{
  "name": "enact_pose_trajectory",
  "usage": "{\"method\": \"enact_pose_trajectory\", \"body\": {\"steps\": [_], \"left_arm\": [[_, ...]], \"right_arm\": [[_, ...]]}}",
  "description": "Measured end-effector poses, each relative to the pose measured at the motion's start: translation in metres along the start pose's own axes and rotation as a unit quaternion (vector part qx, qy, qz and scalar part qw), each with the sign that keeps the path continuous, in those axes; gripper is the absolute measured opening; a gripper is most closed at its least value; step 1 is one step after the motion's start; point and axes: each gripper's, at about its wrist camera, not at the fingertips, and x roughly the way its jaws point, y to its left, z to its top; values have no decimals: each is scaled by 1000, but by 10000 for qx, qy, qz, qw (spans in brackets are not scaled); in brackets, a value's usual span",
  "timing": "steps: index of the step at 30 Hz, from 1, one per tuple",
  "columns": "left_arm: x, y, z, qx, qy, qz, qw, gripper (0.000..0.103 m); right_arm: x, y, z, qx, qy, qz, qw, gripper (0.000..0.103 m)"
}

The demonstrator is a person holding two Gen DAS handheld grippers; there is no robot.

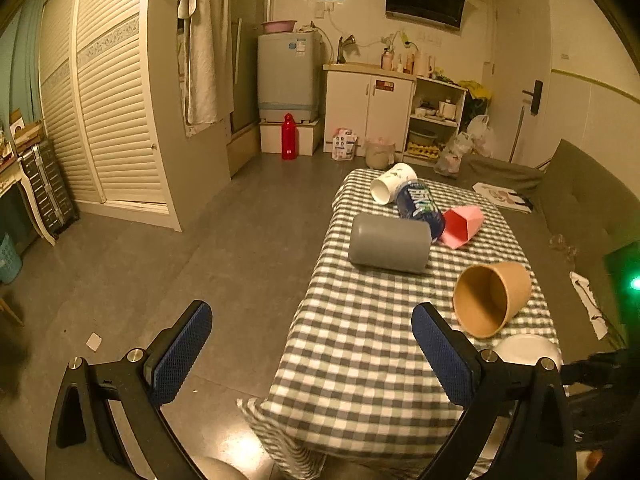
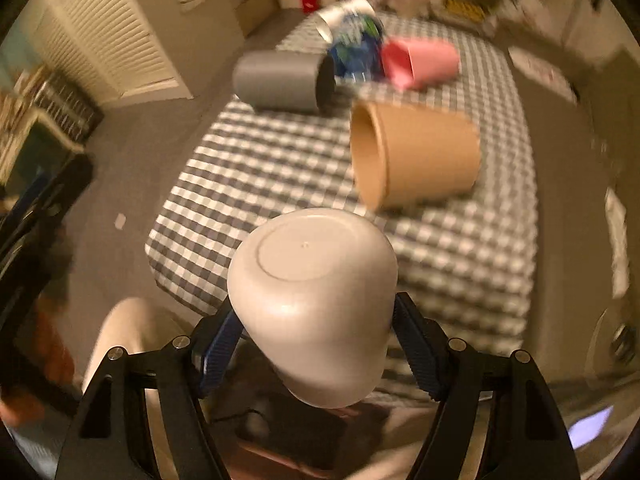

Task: Flip cup upside down
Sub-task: 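Pull the white cup out of the grey cup with the right tool, then carry the white cup with the right tool toward the left tool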

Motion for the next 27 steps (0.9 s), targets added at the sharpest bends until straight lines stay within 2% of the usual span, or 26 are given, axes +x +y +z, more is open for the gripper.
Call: {"method": "enact_pose_trajectory", "body": {"steps": [2,10,18,21,24,27], "left_arm": [[0,1,-6,44,17,25,10000,103],[2,5,-21,77,74,73,9999,103],[5,0,-22,212,99,99,9997,103],[5,-4,-19,262,119,104,9995,103],[6,-11,-17,321,138,118,9993,103],[3,-22,-16,388,168,102,9991,103]], "right_arm": [[5,0,1,157,-189,-88,9997,73],[26,-13,23,697,-219,-211,9971,73],[45,-17,32,657,-162,-374,9970,73],[42,-15,31,536,-238,-326,9977,74],[26,-12,30,401,-481,-416,9972,83],[4,-15,28,333,-747,-375,9959,86]]}}
